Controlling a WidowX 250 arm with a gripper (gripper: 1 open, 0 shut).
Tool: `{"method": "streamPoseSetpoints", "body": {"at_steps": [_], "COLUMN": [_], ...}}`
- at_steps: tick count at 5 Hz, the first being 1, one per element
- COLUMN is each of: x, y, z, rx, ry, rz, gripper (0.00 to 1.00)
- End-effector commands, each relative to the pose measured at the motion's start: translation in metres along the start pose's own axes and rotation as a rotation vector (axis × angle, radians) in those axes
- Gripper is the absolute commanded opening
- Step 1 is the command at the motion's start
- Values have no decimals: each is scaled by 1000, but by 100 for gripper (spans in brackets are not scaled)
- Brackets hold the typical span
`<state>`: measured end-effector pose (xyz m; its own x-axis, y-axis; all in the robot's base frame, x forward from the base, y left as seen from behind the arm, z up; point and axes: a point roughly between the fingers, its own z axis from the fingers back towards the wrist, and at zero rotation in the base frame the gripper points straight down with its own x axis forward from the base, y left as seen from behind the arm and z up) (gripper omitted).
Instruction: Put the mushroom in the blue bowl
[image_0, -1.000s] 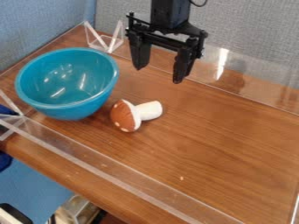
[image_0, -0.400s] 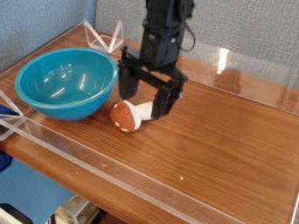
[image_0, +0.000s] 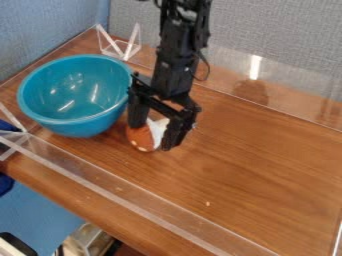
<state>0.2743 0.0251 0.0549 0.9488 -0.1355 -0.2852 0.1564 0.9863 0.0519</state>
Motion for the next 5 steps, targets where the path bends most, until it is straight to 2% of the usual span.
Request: {"method": "streamPoseSetpoints", "body": {"at_steps": [1, 3, 5], "x": [14, 36, 45], "y": [6, 38, 59], "z": [8, 5, 11], "rx": [6, 1, -3], "ry": [-36, -24, -9], "rz": [51, 99, 154], "gripper": [100, 100, 100]}}
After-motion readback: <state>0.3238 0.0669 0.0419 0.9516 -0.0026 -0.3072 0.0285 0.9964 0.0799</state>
